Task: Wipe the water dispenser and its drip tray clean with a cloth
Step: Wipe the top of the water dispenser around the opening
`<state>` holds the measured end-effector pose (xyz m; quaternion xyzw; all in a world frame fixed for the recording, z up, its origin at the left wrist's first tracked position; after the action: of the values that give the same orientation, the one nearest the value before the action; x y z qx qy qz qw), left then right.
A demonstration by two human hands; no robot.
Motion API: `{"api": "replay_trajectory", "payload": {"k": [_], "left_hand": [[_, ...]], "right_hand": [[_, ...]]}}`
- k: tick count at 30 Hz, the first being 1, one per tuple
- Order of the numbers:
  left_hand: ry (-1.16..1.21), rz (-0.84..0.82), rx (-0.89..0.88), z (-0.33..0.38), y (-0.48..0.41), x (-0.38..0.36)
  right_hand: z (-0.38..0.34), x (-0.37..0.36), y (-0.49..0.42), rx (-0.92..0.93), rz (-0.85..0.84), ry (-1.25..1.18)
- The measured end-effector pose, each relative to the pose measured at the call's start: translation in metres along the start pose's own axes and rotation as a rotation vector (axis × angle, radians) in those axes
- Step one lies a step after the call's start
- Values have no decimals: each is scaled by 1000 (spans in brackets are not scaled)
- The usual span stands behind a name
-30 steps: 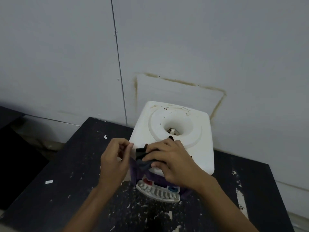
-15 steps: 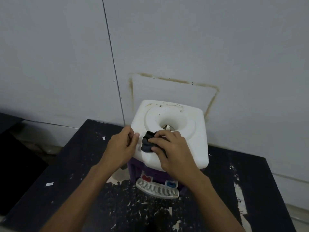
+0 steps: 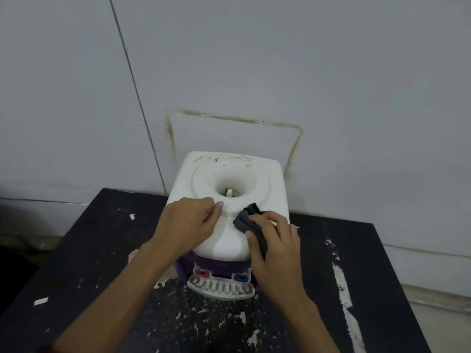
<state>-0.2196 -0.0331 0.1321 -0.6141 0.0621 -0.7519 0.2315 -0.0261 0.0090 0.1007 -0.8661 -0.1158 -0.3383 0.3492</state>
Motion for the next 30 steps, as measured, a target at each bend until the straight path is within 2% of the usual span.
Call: {"api": "replay_trajectory", "payload": {"k": [2, 6, 7, 11, 15, 18, 20, 24, 30], "left_hand": [[-43, 12, -57, 10, -3, -8], [-56, 56, -82, 11, 0, -11], [-57, 68, -85, 11, 1, -10], [-35, 121, -86, 13, 4, -10], [-109, 232, -150, 19, 6, -8], [-197, 323, -167, 25, 5, -6], [-138, 304, -233, 26, 2, -8], [88, 228, -337, 24, -6, -12], [145, 243, -427, 31, -32, 0]], "right_hand": [[7, 6, 0, 28, -22, -33], [33, 14, -13, -261, 131, -56], [30, 12, -15, -266, 123, -26], [18, 7, -14, -21, -58, 49], [34, 11, -35, -134, -33, -35], [28, 7, -51, -49, -54, -74], [27, 5, -57, 6, -68, -63], [41, 1, -84, -93, -42, -71], [56, -16, -134, -152, -133, -92]]}}
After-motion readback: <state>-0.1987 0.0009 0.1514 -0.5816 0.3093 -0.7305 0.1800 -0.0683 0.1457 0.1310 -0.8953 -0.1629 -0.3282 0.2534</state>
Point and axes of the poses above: each hand's wrist, its own y-axis away from the middle knuckle, its own x-axis out of the back of the hand, z = x × y, the point moved 5 cm from there along -y, towards the middle knuckle, and after that the axes turned 1 degree about x, right-handed, at the moved point
